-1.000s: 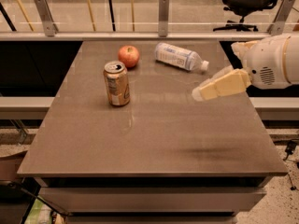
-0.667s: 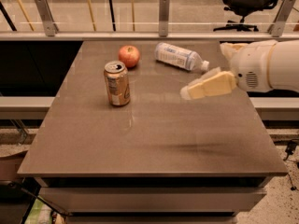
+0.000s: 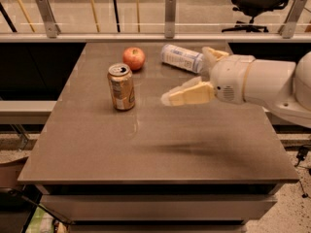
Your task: Knock orange can over
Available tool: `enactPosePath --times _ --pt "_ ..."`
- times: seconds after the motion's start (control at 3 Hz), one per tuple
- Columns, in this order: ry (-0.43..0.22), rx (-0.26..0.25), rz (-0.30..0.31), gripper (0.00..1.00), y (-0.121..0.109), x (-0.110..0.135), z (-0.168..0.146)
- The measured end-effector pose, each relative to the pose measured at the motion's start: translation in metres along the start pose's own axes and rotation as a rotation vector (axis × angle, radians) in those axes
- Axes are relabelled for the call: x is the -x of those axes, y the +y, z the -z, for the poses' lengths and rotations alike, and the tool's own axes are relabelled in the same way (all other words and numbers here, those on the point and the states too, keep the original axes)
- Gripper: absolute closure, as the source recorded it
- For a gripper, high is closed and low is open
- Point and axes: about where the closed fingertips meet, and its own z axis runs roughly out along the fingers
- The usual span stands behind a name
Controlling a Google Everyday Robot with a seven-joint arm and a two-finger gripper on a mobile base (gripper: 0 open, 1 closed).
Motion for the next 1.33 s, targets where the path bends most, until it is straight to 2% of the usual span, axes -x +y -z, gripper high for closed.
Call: enactPosePath --times 0.33,1.33 --pt "-0.047 0.047 0.003 0.0 0.01 0.002 -0.025" --pt "-0.093 0.255 -0.047 0.0 0.032 0.002 -0.094"
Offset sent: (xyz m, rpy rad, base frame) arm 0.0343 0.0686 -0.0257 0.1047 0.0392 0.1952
